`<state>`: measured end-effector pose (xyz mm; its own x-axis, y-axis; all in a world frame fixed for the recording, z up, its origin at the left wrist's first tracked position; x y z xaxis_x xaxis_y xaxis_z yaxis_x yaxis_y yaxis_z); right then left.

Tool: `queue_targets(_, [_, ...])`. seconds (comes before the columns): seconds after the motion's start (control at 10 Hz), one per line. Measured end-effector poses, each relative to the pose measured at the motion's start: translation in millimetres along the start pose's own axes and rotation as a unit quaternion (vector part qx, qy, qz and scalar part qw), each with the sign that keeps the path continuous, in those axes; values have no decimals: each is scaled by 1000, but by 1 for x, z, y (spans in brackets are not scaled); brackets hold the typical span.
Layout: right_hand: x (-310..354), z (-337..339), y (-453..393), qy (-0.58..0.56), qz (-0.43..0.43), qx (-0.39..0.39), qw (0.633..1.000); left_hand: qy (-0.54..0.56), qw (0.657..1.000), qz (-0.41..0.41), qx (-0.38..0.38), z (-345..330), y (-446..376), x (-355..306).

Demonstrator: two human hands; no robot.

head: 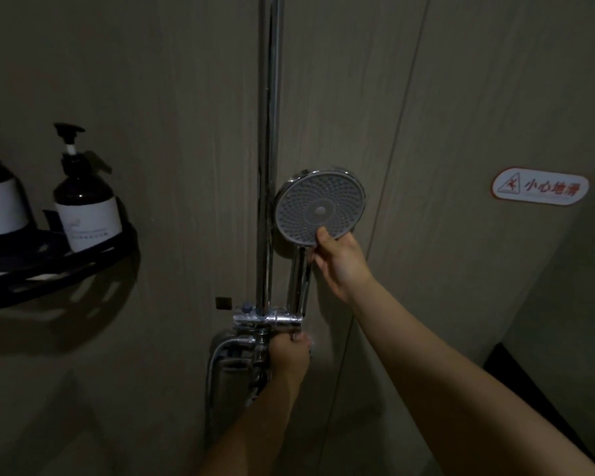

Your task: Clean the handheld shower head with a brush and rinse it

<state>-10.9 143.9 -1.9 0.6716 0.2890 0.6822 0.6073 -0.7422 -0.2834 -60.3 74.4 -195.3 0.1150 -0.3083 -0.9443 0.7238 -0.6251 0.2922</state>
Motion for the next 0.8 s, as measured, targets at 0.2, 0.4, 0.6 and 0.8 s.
queue_targets(0.2, [-1, 1, 1, -4, 9, -10, 1000, -46, 998, -18, 47, -3, -7, -3])
queue_targets(0.4, [0, 3, 3, 15, 11, -29, 999, -60, 996, -11, 66, 2, 3, -5])
queue_targets(0.6, [4, 2, 11, 60, -4, -48, 997, -88, 995, 3, 40, 11, 21, -19])
queue_targets(0.8, [8, 21, 26, 277, -73, -110, 952, -164, 985, 17, 40, 29, 42, -29])
Point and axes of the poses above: each hand's wrist, its own y-axis away from the middle knuckle, its own z-axis out of the back of the hand, x = y × z, the point moved 7 cm from there along -y, towards the middle knuckle, and after that the axes turned 11 degrees about -y, right-handed, at the moved point
